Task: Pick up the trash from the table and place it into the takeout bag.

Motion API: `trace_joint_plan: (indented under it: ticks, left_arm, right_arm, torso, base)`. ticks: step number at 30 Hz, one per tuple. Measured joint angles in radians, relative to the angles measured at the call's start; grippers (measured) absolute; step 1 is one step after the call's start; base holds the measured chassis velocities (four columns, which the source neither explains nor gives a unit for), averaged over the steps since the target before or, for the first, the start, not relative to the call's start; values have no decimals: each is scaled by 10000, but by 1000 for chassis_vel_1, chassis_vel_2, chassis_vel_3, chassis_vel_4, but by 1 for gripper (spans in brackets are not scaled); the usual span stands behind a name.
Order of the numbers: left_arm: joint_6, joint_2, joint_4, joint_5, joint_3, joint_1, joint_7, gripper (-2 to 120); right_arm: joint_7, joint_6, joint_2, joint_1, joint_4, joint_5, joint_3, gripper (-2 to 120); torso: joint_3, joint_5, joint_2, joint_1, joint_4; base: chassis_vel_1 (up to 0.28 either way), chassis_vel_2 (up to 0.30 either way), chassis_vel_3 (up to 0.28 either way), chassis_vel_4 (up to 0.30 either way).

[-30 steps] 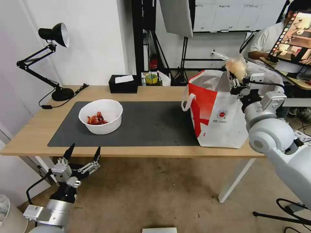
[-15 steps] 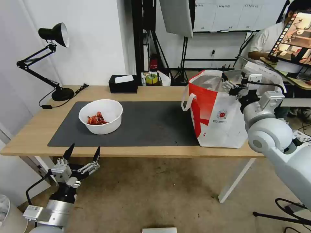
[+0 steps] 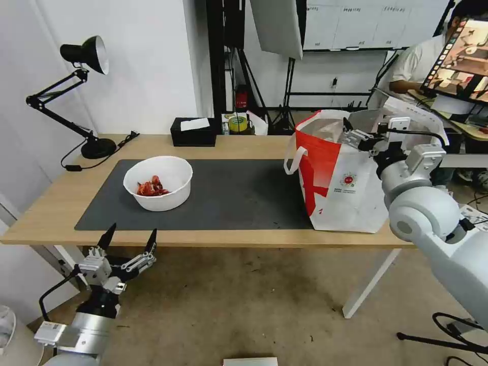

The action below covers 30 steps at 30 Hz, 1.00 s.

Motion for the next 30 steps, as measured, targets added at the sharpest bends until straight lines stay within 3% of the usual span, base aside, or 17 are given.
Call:
trace_joint_plan:
  ticks: [7, 16, 22, 30]
  left_arm:
    - [0, -20, -38, 11, -9, 5, -3, 100]
    - [-1, -18, -23, -12, -68, -15, -3, 100]
    - [-33, -1, 174, -52, -19, -68, -5, 100]
    - [-45, 123, 265, -168, -11, -186, -4, 100]
  right_arm:
    - [-992, 498, -309, -1399, 1260, 112, 793, 100]
    - [-2635, 995, -290, -2997, 1946, 267, 1559, 100]
    - [-3662, 1838, 309, -5717, 2315, -615, 2589, 100]
    - [-3791, 2914, 1255, -8511, 2356, -2353, 3078, 100]
  torso:
    - [-1, 1, 0, 0, -1]
    - [-1, 0, 0, -1, -1]
    - [-1, 0, 1, 0, -1]
    - [-1, 0, 1, -2, -4]
  base:
    - [0, 0, 0, 0]
    - [0, 0, 0, 0]
    - [0, 0, 0, 0]
    - [0, 0, 0, 0]
